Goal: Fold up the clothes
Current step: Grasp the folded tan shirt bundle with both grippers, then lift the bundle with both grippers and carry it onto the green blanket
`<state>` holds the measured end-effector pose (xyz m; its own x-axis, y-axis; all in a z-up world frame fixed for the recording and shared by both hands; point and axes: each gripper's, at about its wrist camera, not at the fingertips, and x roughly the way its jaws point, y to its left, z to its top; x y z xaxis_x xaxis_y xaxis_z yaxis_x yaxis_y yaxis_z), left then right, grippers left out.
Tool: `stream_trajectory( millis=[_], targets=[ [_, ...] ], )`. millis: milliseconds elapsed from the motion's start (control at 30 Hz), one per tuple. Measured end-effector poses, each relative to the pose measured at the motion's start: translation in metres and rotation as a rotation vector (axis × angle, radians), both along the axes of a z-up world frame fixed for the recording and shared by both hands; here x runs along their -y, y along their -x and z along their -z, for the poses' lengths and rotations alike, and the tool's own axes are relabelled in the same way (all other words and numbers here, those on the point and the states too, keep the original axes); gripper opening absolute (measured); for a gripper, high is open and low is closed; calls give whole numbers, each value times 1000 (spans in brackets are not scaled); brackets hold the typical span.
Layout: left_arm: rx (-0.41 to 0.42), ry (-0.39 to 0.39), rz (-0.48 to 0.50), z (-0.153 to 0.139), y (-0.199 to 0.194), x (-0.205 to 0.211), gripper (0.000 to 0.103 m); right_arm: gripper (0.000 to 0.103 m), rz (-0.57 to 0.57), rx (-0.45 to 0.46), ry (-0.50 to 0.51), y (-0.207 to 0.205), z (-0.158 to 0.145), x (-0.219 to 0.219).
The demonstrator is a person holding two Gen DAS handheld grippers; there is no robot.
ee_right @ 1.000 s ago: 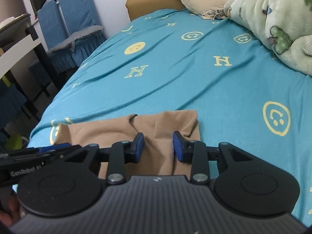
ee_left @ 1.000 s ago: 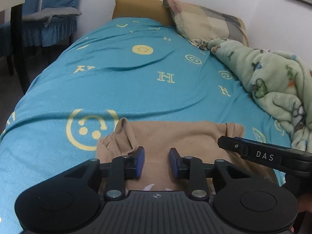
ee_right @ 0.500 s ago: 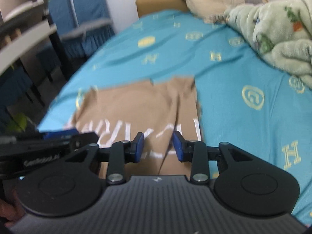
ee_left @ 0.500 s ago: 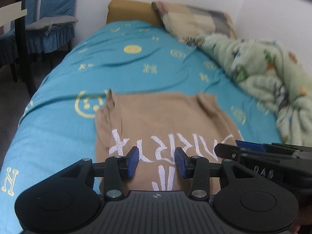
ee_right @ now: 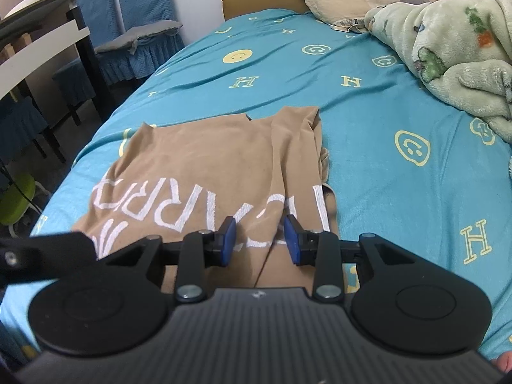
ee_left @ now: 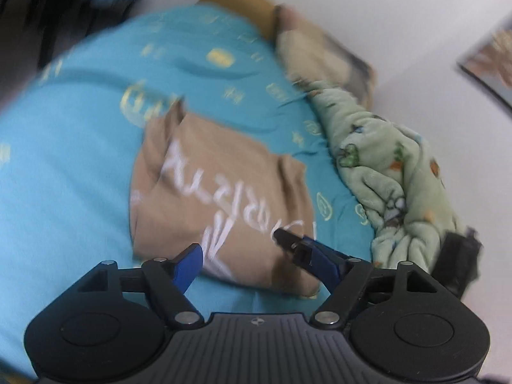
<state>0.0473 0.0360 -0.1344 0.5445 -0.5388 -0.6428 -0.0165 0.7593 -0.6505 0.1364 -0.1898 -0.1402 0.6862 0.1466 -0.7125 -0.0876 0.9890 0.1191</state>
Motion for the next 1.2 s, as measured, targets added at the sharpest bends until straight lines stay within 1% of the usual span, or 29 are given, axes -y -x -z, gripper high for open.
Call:
stream_trajectory(
  millis=[67, 133, 200, 267, 300, 367, 400, 467, 500, 533, 567, 600, 633, 667, 700, 767, 833, 900, 967, 1000, 1033, 1067, 1100, 1133, 1167, 1200],
  targets=[
    [-103, 62, -59, 21, -11, -5, 76, 35, 2, 0, -3, 0, 1, 0],
    [-168, 133, -134, 40, -18, -11, 74, 36, 3, 1, -3, 0, 1, 1],
    [-169, 217, -212, 49, -21, -18, 73, 36, 4, 1, -3, 0, 1, 1],
    [-173, 251, -271, 54, -22, -24, 63, 36, 5, 4, -1, 0, 1, 1],
    [-178, 268, -295, 57, -22, -26, 61, 36, 7, 4, -2, 1, 1, 1],
    [-184, 280, -318, 59, -21, -29, 51, 36, 11, 3, -5, 1, 1, 1],
    [-185, 274, -320, 59, -21, -29, 49, 36, 16, 1, -10, 1, 0, 1],
    [-179, 272, -326, 58, -19, -29, 41, 37, 39, -10, -50, 1, -4, 5],
    [-176, 275, -329, 57, -18, -29, 40, 37, 50, -16, -70, 1, -6, 7],
    [-173, 279, -332, 58, -17, -29, 37, 40, 58, -27, -122, 2, -9, 11],
    [-172, 285, -333, 58, -17, -29, 36, 45, 64, -40, -195, 3, -13, 17],
    [-170, 288, -334, 59, -16, -28, 35, 62, 64, -51, -278, 5, -16, 23],
    [-169, 289, -334, 59, -15, -28, 35, 84, 68, -59, -365, 8, -19, 29],
    [-167, 288, -333, 59, -15, -27, 35, 92, 73, -66, -448, 11, -20, 34],
    [-167, 288, -332, 59, -15, -27, 34, 93, 79, -78, -533, 15, -20, 38],
    [-166, 290, -332, 59, -15, -27, 34, 92, 85, -151, -703, 19, -11, 42],
    [-167, 294, -335, 60, -16, -27, 33, 92, 104, -265, -862, 17, 8, 44],
    [-165, 300, -340, 60, -17, -28, 33, 93, 140, -358, -942, 14, 28, 41],
    [-162, 308, -345, 59, -19, -29, 31, 92, 227, -372, -939, 11, 40, 44],
    [-160, 311, -346, 59, -19, -30, 31, 93, 284, -358, -954, 10, 45, 49],
    [-158, 315, -347, 58, -20, -31, 30, 90, 342, -344, -969, 9, 49, 55],
    [-155, 318, -346, 58, -20, -31, 30, 85, 389, -324, -973, 10, 52, 60],
    [-151, 321, -344, 57, -20, -30, 29, 74, 437, -305, -976, 10, 55, 65],
    [-148, 323, -342, 56, -21, -30, 29, 68, 466, -300, -982, 9, 58, 69],
    [-145, 324, -340, 55, -21, -31, 28, 65, 487, -298, -993, 10, 60, 71],
    [-142, 324, -337, 53, -21, -31, 28, 56, 507, -296, -1005, 10, 62, 72]
  ],
)
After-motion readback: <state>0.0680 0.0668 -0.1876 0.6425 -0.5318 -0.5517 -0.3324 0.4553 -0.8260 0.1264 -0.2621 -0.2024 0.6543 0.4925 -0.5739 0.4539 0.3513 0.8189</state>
